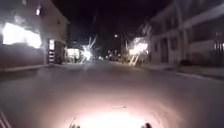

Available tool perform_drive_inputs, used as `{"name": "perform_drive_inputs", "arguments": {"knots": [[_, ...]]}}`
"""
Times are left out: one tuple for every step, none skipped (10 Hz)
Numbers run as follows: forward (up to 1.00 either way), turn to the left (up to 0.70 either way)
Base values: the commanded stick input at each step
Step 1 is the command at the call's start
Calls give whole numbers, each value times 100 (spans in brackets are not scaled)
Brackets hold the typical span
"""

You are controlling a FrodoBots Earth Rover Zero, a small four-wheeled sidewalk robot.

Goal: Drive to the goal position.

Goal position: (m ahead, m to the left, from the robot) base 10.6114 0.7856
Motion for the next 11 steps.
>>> {"name": "perform_drive_inputs", "arguments": {"knots": [[70,0],[70,0],[63,0],[39,0],[13,0],[0,0],[4,0],[41,0],[70,0],[70,0],[70,0]]}}
